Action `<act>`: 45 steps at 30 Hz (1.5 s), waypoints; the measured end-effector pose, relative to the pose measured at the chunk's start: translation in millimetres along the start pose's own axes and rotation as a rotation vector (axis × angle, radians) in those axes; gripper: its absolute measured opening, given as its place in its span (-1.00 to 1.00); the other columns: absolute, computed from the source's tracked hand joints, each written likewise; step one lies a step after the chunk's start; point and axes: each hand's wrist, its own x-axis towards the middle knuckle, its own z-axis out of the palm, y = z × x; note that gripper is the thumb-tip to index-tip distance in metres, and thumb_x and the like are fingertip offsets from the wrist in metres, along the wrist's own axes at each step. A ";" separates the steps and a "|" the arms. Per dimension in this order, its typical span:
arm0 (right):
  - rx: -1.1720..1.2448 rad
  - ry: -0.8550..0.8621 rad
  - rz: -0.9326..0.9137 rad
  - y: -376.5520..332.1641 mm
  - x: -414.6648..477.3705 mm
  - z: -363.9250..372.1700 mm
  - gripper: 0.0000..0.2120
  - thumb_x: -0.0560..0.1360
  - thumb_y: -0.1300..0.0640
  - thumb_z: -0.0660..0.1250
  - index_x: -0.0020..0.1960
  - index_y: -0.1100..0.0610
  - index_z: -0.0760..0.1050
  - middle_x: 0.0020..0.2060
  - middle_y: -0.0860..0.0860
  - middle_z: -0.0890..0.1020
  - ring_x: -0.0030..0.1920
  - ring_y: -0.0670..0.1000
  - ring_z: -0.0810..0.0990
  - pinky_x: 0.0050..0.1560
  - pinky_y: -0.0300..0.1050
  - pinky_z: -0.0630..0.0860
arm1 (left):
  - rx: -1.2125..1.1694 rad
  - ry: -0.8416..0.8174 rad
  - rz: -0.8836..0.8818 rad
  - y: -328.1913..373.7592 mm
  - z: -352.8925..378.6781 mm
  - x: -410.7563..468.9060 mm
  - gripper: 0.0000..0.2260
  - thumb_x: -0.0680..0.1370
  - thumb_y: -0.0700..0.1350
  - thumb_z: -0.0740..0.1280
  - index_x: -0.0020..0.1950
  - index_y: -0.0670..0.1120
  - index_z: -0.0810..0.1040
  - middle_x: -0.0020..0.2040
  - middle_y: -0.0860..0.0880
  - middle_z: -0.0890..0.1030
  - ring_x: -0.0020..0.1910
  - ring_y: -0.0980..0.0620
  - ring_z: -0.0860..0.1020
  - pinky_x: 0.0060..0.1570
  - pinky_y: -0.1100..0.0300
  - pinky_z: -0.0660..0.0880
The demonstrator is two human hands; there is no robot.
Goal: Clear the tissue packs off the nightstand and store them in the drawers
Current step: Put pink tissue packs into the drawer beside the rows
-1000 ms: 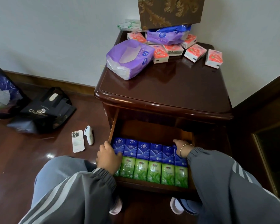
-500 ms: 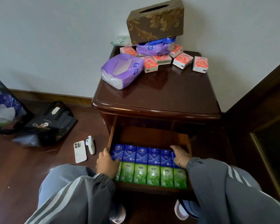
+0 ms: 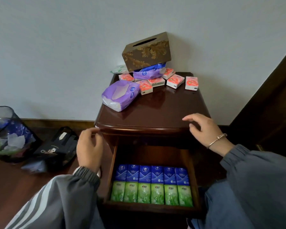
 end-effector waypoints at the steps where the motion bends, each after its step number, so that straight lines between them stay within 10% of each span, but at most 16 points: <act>1: -0.041 0.054 0.025 7.7 12.0 -8.2 -0.73 0.41 0.39 0.30 0.06 0.20 0.59 -0.01 0.10 0.63 0.02 0.05 0.58 0.11 -0.27 0.39 | 0.008 0.017 0.072 10.6 -2.8 12.0 -0.84 0.50 -0.31 0.28 0.03 -0.18 0.59 -0.06 -0.13 0.60 -0.08 -0.08 0.55 -0.04 0.25 0.36; 11: -0.356 -0.102 0.292 69.9 140.8 -12.4 -0.42 0.47 0.08 0.33 0.42 0.21 0.24 0.37 0.20 0.35 0.33 0.23 0.36 0.31 0.05 0.34 | 0.360 -0.339 0.700 115.8 93.7 82.0 -0.73 0.49 -0.20 0.30 0.16 -0.23 0.55 0.13 -0.20 0.55 0.09 -0.24 0.51 0.10 -0.08 0.41; 20: -0.528 -0.180 0.337 94.1 173.4 6.6 -0.47 0.51 0.00 0.26 0.41 0.16 0.25 0.37 0.15 0.35 0.32 0.21 0.36 0.30 0.06 0.37 | 0.668 -0.511 0.447 139.2 190.1 107.8 -0.41 0.62 0.05 0.13 0.53 -0.28 0.09 0.53 -0.26 0.16 0.51 -0.21 0.12 0.48 -0.02 0.11; 30: -0.136 -0.021 0.210 89.3 129.2 -10.9 -0.89 0.47 0.17 0.36 -0.06 0.19 0.61 0.03 0.12 0.55 0.05 0.13 0.54 0.07 -0.12 0.42 | 0.434 -0.391 0.540 130.2 154.4 76.1 -0.78 0.60 -0.02 0.20 -0.07 -0.14 0.53 -0.04 -0.11 0.59 -0.02 -0.18 0.50 -0.08 -0.03 0.37; 34: 0.045 0.112 0.341 81.0 114.9 -6.3 -0.92 0.38 0.17 0.46 -0.17 0.09 0.57 -0.06 0.07 0.54 -0.02 0.12 0.58 0.00 -0.08 0.45 | 0.140 -0.437 0.331 121.5 137.6 73.9 -0.90 0.56 -0.13 0.30 0.00 -0.13 0.55 0.01 -0.10 0.57 0.04 -0.14 0.48 0.04 0.00 0.40; 39: 0.092 0.078 0.676 70.0 122.8 2.0 -0.42 0.36 -0.02 0.48 0.29 0.13 0.38 0.22 0.13 0.51 0.17 0.15 0.51 0.13 -0.03 0.41 | 0.034 -0.486 -0.075 130.0 140.6 68.6 -0.55 0.53 -0.15 0.33 0.38 -0.23 0.31 0.31 -0.24 0.40 0.30 -0.22 0.37 0.31 -0.01 0.30; 45: 0.284 0.002 0.894 42.2 137.0 -1.5 -0.49 0.34 0.20 0.51 0.23 0.25 0.43 0.07 0.15 0.57 -0.05 0.11 0.49 -0.11 -0.10 0.41 | -0.165 -0.662 -0.475 138.2 147.4 83.3 -0.59 0.42 -0.23 0.45 0.22 -0.27 0.46 0.16 -0.22 0.58 0.11 -0.18 0.58 0.11 -0.08 0.55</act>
